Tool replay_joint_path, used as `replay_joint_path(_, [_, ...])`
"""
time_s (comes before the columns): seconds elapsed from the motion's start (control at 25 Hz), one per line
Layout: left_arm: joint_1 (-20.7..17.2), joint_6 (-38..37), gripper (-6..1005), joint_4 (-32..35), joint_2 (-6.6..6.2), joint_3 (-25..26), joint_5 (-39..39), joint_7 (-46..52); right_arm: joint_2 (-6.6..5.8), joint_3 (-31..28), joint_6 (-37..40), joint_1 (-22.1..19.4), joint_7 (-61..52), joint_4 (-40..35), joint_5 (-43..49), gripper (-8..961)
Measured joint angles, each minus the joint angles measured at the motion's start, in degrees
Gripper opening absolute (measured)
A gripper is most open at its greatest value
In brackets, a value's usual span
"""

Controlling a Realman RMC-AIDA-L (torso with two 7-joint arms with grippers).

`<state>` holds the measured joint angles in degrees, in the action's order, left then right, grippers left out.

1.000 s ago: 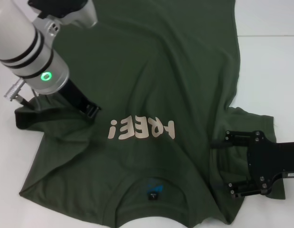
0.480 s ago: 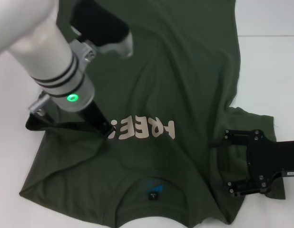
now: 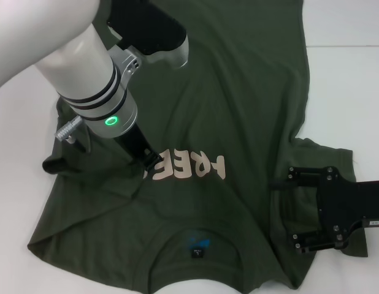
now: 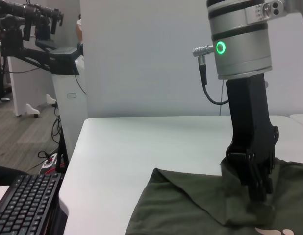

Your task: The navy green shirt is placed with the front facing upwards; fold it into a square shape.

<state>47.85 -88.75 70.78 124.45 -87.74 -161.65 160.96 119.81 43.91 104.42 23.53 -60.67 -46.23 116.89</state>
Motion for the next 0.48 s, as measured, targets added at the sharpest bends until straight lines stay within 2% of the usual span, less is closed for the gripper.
replay_joint_path(0.12, [-0.1,0.0,63,-0.1,-0.01,-0.3,-0.5,0.6,-0.01,0.0,-0.1,0.0,0.0,0.0,0.0,847])
replay_joint_path(0.2, [-0.3,0.0,296,0.1,-0.06,-0.2,-1.2,1.1,-0.01,0.0,-0.1,0.0,0.0,0.0,0.0,846])
replay_joint_path(0.28, [-0.7,0.3,364,0.9,-0.09,0.5,-1.9,1.5,-0.01,-0.1,-0.1,-0.1,0.0,0.0,0.0,846])
replay_joint_path(0.48, [-1.8,-0.5,521,2.7,-0.65,6.0,-2.1,1.9,-0.17,-0.1,0.0,-0.3,0.0,0.0,0.0,844])
